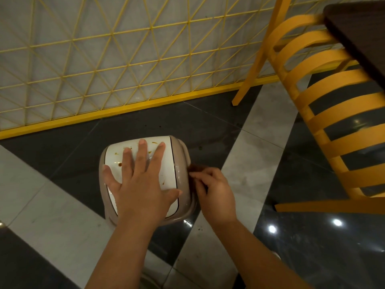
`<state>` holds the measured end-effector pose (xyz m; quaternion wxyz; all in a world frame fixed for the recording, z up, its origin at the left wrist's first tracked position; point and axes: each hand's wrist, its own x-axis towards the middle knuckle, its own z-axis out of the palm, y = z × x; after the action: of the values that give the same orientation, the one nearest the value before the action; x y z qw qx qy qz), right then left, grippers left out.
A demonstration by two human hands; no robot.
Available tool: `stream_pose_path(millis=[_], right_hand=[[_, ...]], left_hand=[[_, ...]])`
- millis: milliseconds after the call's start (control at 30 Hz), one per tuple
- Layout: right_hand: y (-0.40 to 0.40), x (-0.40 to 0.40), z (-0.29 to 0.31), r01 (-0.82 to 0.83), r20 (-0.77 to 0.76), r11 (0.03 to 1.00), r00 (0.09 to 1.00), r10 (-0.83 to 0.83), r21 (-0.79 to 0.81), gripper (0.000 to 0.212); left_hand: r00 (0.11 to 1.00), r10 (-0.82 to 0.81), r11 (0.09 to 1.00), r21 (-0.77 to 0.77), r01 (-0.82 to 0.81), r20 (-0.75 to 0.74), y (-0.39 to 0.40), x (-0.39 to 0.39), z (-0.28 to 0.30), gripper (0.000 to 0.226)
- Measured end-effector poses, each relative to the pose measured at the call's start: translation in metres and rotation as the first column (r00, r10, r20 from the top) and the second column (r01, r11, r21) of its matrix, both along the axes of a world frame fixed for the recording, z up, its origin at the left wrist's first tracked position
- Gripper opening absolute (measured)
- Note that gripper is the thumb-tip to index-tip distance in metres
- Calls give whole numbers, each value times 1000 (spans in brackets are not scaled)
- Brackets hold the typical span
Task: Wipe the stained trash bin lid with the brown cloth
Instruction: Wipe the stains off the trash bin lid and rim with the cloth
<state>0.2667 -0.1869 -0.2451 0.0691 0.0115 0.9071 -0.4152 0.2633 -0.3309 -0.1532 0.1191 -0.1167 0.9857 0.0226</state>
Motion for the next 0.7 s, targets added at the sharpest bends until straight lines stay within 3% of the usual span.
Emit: stream_pose_path(millis=[67, 133, 200, 267, 400, 533, 700], right_hand=[[-8, -30, 7, 66, 115, 996, 992, -59, -58, 25], [-16, -55, 11, 194, 297, 957, 947, -125, -216, 29], [-20, -67, 14, 347, 519, 861, 847, -117, -371, 33], [-15, -67, 17, 409, 640, 818, 765, -67, -404, 27], [-8, -42, 19, 411, 689, 809, 725, -11, -419, 17], [-21, -10, 13, 520, 736, 762, 672, -86, -386, 15], [-41, 36, 6, 578, 721, 724, 673, -164, -375, 9]], left_hand=[[1000, 1, 1000, 7, -1, 2, -1, 0, 0, 105], [1000, 0, 1000, 14, 0, 3, -2, -1, 1, 105], [1000, -14, 1000, 19, 14, -1, -4, -1, 1, 104], [999, -47, 999, 20, 47, -2, -8, -1, 2, 104], [991, -136, 990, -35, 136, 11, -23, 3, 5, 105], [980, -190, 970, -142, 197, 62, -26, 12, 11, 105], [990, -137, 989, -56, 140, 41, -30, 22, 18, 93]])
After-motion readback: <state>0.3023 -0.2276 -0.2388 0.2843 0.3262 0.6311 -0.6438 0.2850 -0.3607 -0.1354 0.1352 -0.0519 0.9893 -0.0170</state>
